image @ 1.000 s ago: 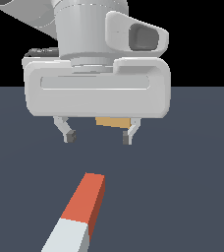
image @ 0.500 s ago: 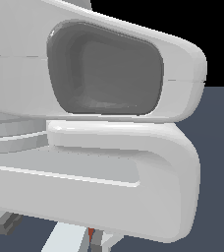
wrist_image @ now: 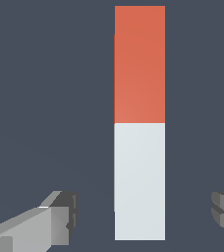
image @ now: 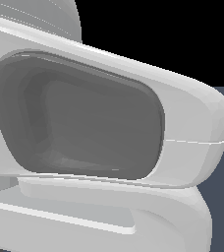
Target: Insert the peg into the horizontal hole in a box.
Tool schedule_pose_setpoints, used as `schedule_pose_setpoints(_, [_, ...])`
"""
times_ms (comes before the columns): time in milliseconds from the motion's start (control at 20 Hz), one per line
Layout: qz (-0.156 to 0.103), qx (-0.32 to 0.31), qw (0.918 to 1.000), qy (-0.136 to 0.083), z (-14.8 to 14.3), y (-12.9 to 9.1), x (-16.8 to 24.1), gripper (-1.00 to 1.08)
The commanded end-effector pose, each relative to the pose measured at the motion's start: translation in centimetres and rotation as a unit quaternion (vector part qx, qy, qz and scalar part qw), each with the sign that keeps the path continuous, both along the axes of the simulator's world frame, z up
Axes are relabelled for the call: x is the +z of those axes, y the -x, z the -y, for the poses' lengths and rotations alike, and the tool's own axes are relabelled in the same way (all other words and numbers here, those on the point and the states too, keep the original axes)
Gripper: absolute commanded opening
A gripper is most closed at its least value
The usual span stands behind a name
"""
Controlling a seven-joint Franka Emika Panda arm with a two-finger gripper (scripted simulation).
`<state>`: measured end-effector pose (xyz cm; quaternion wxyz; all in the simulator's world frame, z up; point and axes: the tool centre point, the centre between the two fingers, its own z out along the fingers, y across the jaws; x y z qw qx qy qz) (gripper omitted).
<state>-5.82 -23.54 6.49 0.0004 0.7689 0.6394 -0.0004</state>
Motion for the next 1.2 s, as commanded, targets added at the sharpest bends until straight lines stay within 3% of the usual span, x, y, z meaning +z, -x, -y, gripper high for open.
schedule_pose_setpoints(0, [-0.001,0.000,1.0000,0.000,0.0,0.0,-0.8,1.00])
schedule_pose_setpoints(600, [0.000,0.000,1.0000,-0.001,0.1,-0.1,-4.6,1.00])
schedule_pose_setpoints(650, [0.000,0.000,1.0000,-0.001,0.1,-0.1,-4.6,-1.00])
schedule_pose_setpoints(1150, [0.000,0.000,1.0000,-0.001,0.1,-0.1,-4.6,-1.00])
